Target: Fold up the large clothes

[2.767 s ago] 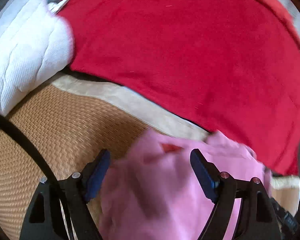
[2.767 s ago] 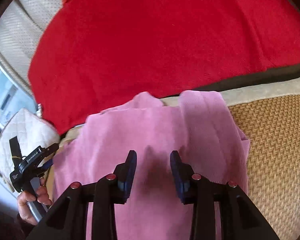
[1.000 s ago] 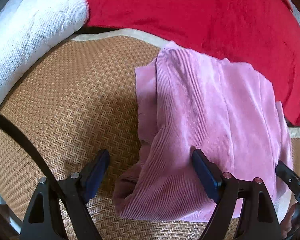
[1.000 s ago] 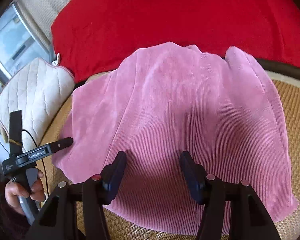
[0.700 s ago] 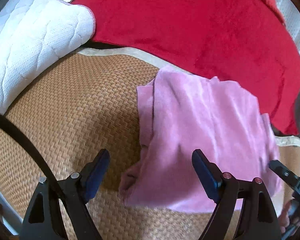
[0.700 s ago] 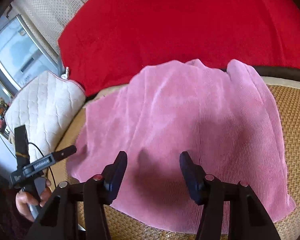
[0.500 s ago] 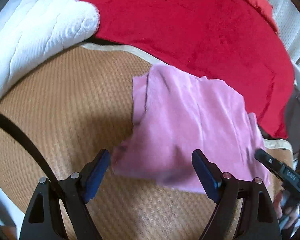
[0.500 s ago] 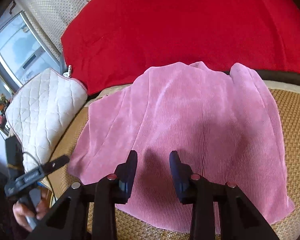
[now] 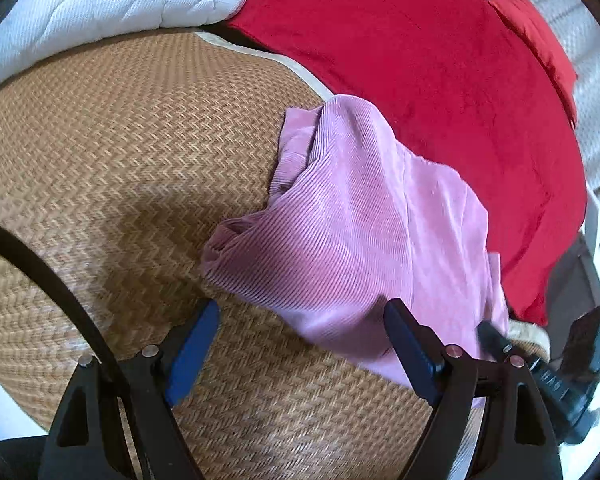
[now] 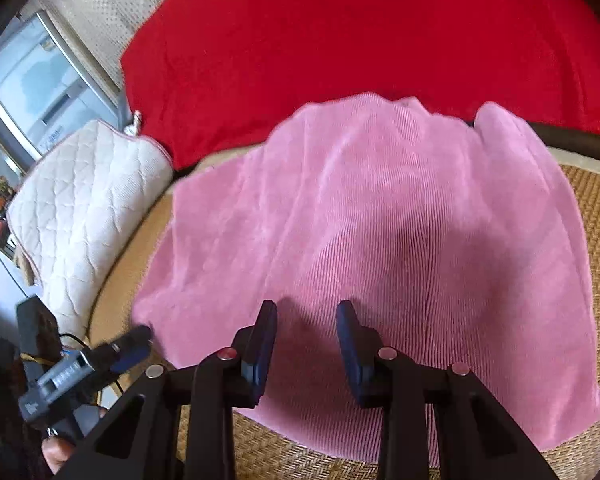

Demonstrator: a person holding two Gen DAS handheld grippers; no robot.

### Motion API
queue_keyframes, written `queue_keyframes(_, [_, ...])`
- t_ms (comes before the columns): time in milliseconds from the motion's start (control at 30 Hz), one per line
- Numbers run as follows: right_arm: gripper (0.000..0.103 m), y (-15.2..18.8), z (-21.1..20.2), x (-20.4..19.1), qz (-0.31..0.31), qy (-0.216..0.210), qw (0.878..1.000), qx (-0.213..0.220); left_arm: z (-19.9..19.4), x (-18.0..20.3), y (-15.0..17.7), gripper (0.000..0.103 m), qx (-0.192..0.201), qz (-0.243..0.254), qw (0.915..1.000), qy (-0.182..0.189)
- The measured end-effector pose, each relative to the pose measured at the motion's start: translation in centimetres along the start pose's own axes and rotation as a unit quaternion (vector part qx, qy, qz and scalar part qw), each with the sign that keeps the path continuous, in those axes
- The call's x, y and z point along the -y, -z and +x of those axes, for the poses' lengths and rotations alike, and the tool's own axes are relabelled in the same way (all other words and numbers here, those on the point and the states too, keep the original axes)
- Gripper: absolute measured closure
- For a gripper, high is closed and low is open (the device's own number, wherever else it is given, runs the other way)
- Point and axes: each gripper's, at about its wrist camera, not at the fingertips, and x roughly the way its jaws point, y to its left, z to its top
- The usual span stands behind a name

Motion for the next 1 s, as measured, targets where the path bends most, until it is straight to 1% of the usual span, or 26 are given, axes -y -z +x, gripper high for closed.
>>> queue_keyframes(67, [0.071,0.1,0.7,0.1,-0.001,0.005,1.0,-0.008,0.5,0.3,-0.2,0.019,0.011,0.003,0.9999,0.0])
queue_keyframes(133, [0.071,0.0,0.9,0.3,0.004,0.002,1.0,-0.012,1.1,0.6,-0.6,0.025,0.027,0.01,0.9995,-0.009])
queue_keyframes(200, [0.071,-0.2,1.0,0.8,0.015,-0.008,1.0,-0.015,2.0,0.9,-0.9,0.037,0.035,0.008,0.9993,0.008])
queue_keyframes(233, [0.071,-0.2,1.1,0.9,0.018,-0.012,1.0,-0.016,2.3,1.1,-1.1,0.038,0.038,0.008,0.9992,0.013])
queue_keyframes(333, [0.071,-0.4,1.3,1.6,0.032,-0.027,0.999,-0.023,3.3,1.5,-1.3,0.037,0.049,0.003,0.9986,0.019])
queue_keyframes(367, [0.071,-0.4,1.4,1.6,0.033,-0.03,0.999,-0.024,3.7,1.7,-1.3,0.032,0.054,-0.008,0.9981,0.029])
queue_keyframes(400, [0.071,-0.4,1.4,1.6,0.033,-0.032,0.999,-0.025,3.9,1.9,-1.4,0.023,0.057,-0.015,0.9975,0.039])
queue_keyframes(433, [0.071,-0.4,1.5,1.7,0.034,-0.035,0.998,-0.026,4.1,1.9,-1.4,0.02,0.058,-0.021,0.9968,0.051])
queue_keyframes(533, [0.071,-0.4,1.6,2.1,0.04,-0.044,0.998,-0.028,4.5,2.2,-1.7,0.019,0.066,-0.029,0.9946,0.075])
queue_keyframes(567, [0.071,-0.4,1.6,2.2,0.043,-0.049,0.997,-0.029,4.7,2.5,-1.9,0.021,0.067,-0.027,0.9944,0.077])
queue_keyframes(600, [0.071,-0.4,1.6,2.5,0.048,-0.054,0.997,-0.031,4.7,2.7,-2.3,0.036,0.073,-0.022,0.9942,0.076])
queue_keyframes(633, [0.071,-0.4,1.6,2.6,0.052,-0.06,0.996,-0.033,4.7,3.2,-2.6,0.046,0.079,-0.013,0.9944,0.069])
queue_keyframes(667, [0.071,-0.3,1.6,2.7,0.055,-0.063,0.996,-0.034,4.8,3.7,-3.0,0.061,0.087,0.003,0.9942,0.063])
queue_keyframes(700, [0.071,-0.3,1.6,2.9,0.056,-0.066,0.996,-0.036,4.9,4.2,-3.3,0.062,0.091,0.012,0.9937,0.064])
queue_keyframes(767, [0.071,-0.3,1.6,3.0,0.059,-0.072,0.995,-0.038,5.3,5.0,-3.7,0.062,0.099,0.017,0.9922,0.073])
queue_keyframes(833, [0.071,-0.3,1.6,3.2,0.064,-0.079,0.994,-0.041,6.0,5.2,-4.0,0.047,0.1,0.015,0.9922,0.073])
queue_keyframes(867, [0.071,-0.2,1.6,3.4,0.067,-0.084,0.993,-0.043,6.6,5.5,-3.8,0.026,0.093,0.007,0.9926,0.077])
queue_keyframes(900, [0.071,-0.2,1.6,3.6,0.07,-0.087,0.993,-0.044,7.1,5.4,-3.7,0.022,0.087,-0.001,0.9929,0.081])
queue_keyframes(967, [0.073,-0.1,1.6,4.0,0.077,-0.095,0.991,-0.047,8.2,5.6,-3.9,0.024,0.083,-0.001,0.9935,0.078])
queue_keyframes(1000, [0.076,-0.1,1.6,4.1,0.078,-0.096,0.991,-0.049,8.4,6.0,-4.0,0.043,0.087,0.009,0.9938,0.069])
